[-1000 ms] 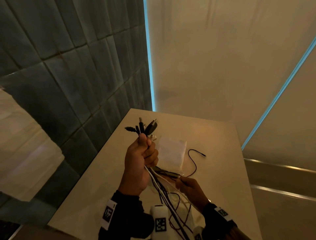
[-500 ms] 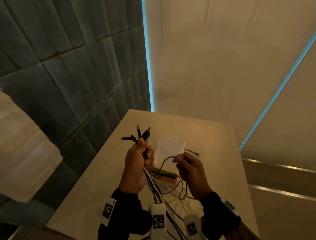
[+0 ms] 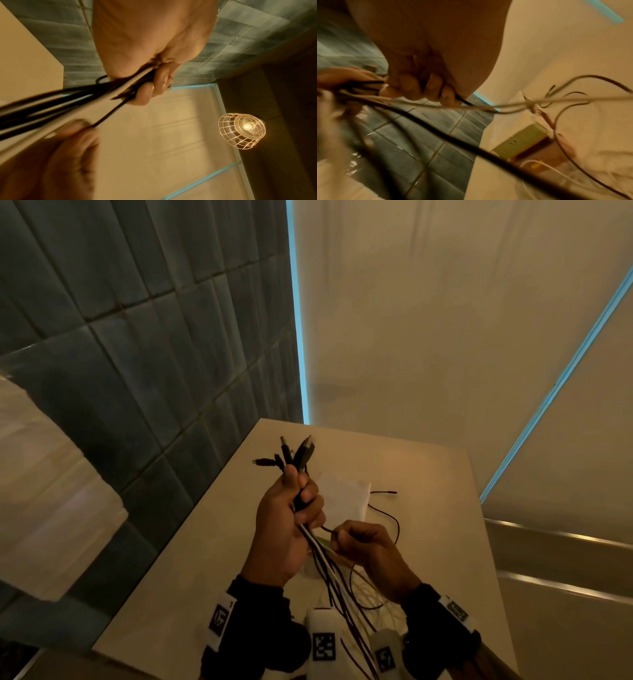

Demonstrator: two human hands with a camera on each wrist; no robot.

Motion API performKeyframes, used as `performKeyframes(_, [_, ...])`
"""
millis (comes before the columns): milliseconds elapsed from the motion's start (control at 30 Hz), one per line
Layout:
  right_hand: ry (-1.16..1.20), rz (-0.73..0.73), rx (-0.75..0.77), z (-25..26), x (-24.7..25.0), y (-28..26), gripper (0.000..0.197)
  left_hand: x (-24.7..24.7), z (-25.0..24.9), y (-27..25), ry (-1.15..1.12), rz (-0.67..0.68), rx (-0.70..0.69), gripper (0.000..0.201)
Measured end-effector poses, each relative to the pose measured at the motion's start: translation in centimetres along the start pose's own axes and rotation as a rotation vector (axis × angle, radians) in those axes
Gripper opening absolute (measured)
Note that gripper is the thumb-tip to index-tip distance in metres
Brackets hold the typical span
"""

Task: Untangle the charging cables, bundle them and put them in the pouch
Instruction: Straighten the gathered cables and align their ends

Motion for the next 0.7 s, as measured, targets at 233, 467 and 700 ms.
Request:
performKeyframes(233, [-0.092,-0.076,-0.124,-4.5,0.7,-0.6,0.036,-0.2,-0.3,-0.2,-0.003,0.077,-0.046,0.031])
performKeyframes(467, [-0.21,-0.071,-0.192,-7.6,1.1,-0.2,0.04,0.5,-1.0,-0.8,0.036,0.043,-0.073,0.03])
performKeyframes(700, [-0.306,-0.099,-0.283,-11.7,3.3,-1.8,0.028,0.8,-1.8,-1.1,0.006,0.053,-0.107,0.03])
Point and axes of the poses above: each hand's wrist, its own y-axis towards the middle knuckle, its own x-axis out of the back of the hand, z = x × y, the point moved 10 cm from there along y, towards the middle knuckle, and after that the axes turned 15 degrees about z, right-handed, at the moved point
